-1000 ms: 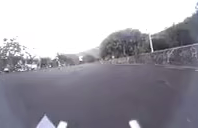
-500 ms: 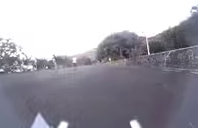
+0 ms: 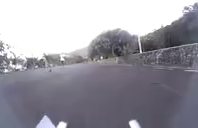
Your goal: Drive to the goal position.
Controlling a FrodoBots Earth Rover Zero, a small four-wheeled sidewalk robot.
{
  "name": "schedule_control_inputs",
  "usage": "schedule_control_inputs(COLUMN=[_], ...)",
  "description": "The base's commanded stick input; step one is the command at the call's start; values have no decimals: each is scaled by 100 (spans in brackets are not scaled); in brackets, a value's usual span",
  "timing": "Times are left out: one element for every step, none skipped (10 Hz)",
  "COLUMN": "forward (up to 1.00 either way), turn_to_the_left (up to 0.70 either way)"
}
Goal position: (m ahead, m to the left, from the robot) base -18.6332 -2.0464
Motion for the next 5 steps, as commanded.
schedule_control_inputs(forward=[70, 70, 70, 70, 70], turn_to_the_left=[0, 0, 0, 0, 0])
